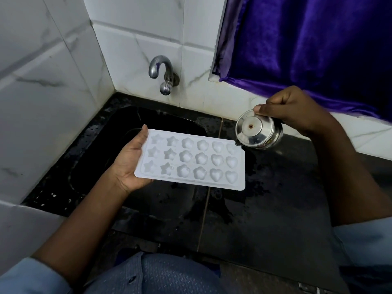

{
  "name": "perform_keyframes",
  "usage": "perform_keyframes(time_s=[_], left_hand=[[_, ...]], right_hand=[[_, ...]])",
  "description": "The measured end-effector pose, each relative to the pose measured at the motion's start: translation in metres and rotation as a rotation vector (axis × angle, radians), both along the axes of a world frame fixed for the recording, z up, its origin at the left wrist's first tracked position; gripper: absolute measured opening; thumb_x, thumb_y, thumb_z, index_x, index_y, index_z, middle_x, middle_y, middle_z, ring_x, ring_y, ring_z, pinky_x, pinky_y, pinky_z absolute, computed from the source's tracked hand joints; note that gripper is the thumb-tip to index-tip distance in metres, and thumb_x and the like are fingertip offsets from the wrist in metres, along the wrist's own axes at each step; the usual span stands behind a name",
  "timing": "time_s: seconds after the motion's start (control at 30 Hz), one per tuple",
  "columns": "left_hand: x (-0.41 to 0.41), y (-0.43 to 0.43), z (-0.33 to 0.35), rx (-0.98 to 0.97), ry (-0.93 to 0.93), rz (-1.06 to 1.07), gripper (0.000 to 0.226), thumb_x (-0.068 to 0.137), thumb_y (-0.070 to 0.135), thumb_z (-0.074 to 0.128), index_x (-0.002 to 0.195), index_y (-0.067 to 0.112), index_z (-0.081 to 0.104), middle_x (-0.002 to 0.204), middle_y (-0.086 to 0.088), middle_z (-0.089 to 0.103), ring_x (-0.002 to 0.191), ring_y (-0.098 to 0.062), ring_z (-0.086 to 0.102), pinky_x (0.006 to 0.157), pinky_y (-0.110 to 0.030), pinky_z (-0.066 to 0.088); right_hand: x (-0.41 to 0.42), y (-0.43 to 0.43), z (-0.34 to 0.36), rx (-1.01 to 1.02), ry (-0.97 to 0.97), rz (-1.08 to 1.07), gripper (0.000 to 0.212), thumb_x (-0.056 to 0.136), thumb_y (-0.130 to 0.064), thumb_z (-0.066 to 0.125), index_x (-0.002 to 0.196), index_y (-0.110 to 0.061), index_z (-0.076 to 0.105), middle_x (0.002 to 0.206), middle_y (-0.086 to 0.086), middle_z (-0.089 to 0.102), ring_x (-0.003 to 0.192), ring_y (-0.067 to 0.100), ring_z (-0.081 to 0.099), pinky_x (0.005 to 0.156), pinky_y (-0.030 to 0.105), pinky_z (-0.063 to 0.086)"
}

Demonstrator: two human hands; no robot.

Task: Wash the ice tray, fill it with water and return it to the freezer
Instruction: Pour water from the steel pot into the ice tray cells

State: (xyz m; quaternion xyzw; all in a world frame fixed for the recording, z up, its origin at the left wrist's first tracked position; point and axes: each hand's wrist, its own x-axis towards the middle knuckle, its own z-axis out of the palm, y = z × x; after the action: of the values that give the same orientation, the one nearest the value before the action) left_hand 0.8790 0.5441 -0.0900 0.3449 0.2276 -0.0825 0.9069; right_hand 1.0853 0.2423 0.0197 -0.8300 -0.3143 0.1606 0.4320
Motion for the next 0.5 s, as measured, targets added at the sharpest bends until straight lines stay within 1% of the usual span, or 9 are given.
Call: perform_keyframes(time_s=[0.03,0.1,0.17,0.2,0.27,0.4,0.5], left_hand=[[-0.0003,-0.0002,0.0002,0.005,0.004,0.006,0.067,0.104,0.066,0.04,0.113,0.015,0.083,0.132,-0.014,0.073,0.113,-0.033,0.075,0.09,-0.054,0.063],[-0.0011,-0.0003,0.0007,0.009,0.006,0.007,0.068,0.104,0.066,0.04,0.113,0.015,0.083,0.131,-0.014,0.073,0.112,-0.033,0.075,0.09,-0.055,0.062],[-0.0018,-0.0003,0.0015,0.011,0.006,0.008,0.068,0.104,0.066,0.039,0.112,0.015,0.084,0.131,-0.014,0.074,0.112,-0.033,0.075,0.09,-0.054,0.062],[-0.0021,-0.0002,0.0017,0.014,0.007,0.007,0.069,0.104,0.066,0.039,0.111,0.015,0.084,0.13,-0.013,0.074,0.111,-0.033,0.075,0.09,-0.054,0.063],[-0.0026,-0.0002,0.0025,0.017,0.011,0.009,0.069,0.104,0.066,0.039,0.111,0.015,0.084,0.13,-0.013,0.074,0.111,-0.033,0.076,0.09,-0.054,0.062],[-0.0031,0.0009,0.004,0.012,0.012,0.014,0.068,0.104,0.066,0.039,0.112,0.015,0.084,0.131,-0.014,0.073,0.112,-0.033,0.075,0.091,-0.054,0.062],[-0.0032,0.0014,0.0054,0.013,0.009,0.018,0.069,0.105,0.065,0.039,0.111,0.015,0.084,0.13,-0.014,0.074,0.112,-0.033,0.075,0.091,-0.055,0.061]], right_hand=[[-0.0001,0.0005,0.0002,-0.005,-0.001,0.004,0.046,0.094,-0.02,0.075,0.063,0.009,0.06,0.048,0.002,0.05,0.045,0.012,0.041,0.049,0.019,0.037],[-0.0009,0.002,0.0017,-0.018,-0.008,0.016,0.047,0.094,-0.021,0.076,0.061,0.007,0.059,0.049,0.008,0.05,0.047,0.017,0.042,0.05,0.024,0.038],[-0.0025,0.0036,0.0036,-0.016,-0.015,0.024,0.049,0.093,-0.024,0.077,0.06,0.006,0.057,0.052,0.02,0.047,0.049,0.023,0.041,0.052,0.028,0.037],[-0.0034,0.0045,0.0044,-0.012,-0.016,0.028,0.05,0.093,-0.025,0.077,0.062,0.009,0.058,0.056,0.028,0.047,0.052,0.025,0.04,0.055,0.031,0.037],[-0.004,0.0055,0.0059,-0.01,-0.02,0.03,0.051,0.093,-0.027,0.077,0.068,0.014,0.06,0.062,0.036,0.051,0.055,0.029,0.043,0.06,0.037,0.038],[-0.002,0.0053,0.0086,-0.012,-0.033,0.035,0.051,0.094,-0.026,0.077,0.067,0.014,0.06,0.062,0.037,0.05,0.056,0.03,0.043,0.062,0.04,0.037],[0.0004,0.0046,0.0083,0.001,-0.027,0.036,0.05,0.093,-0.027,0.077,0.07,0.015,0.062,0.064,0.037,0.054,0.056,0.032,0.046,0.061,0.04,0.04]])
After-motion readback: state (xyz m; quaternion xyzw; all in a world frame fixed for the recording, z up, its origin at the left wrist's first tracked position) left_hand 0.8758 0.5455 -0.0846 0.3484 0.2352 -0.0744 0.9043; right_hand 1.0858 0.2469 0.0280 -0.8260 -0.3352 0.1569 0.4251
